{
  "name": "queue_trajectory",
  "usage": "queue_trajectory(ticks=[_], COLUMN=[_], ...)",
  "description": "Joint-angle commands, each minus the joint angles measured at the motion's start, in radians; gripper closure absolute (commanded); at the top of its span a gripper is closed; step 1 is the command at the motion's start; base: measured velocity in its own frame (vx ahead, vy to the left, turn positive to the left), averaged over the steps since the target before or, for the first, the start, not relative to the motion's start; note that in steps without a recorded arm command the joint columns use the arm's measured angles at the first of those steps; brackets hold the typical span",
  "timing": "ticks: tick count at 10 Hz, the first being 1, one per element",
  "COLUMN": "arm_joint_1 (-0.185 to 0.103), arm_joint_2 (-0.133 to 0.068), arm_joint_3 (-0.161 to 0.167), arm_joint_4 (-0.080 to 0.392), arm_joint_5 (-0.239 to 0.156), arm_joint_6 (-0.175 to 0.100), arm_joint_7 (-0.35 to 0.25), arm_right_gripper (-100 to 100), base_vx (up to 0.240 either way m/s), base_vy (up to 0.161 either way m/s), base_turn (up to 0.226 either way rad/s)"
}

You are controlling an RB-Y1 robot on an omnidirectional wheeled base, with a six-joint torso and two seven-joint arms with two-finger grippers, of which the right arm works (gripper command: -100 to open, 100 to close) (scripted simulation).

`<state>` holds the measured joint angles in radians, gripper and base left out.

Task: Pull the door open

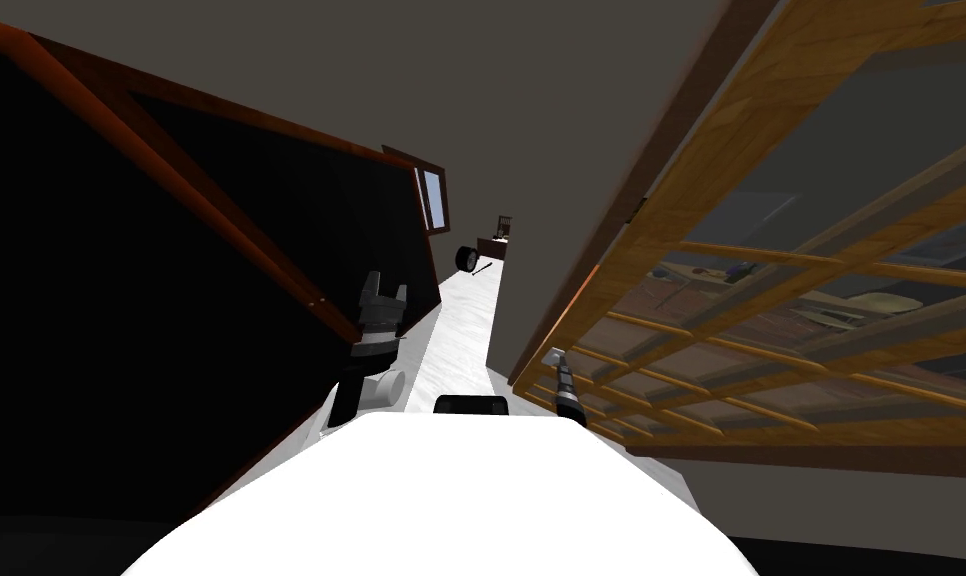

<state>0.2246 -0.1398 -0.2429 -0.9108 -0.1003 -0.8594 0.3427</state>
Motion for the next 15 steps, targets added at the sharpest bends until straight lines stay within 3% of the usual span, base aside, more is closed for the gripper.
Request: queue_trajectory(ticks=[1,15], arm_joint_1=[-0.007,-0.033], arm_joint_2=[0.006,-0.023], arm_joint_3=[0.012,0.025], arm_joint_4=[0.012,0.058], arm_joint_5=[-0.007,-0.096], arm_joint_6=[0.001,-0.005], arm_joint_7=[-0.049,-0.407], arm_right_gripper=[100,100], base_vx=[-0.05,-0.051], base_vy=[-0.005,-0.006], base_turn=[0.078,0.065])
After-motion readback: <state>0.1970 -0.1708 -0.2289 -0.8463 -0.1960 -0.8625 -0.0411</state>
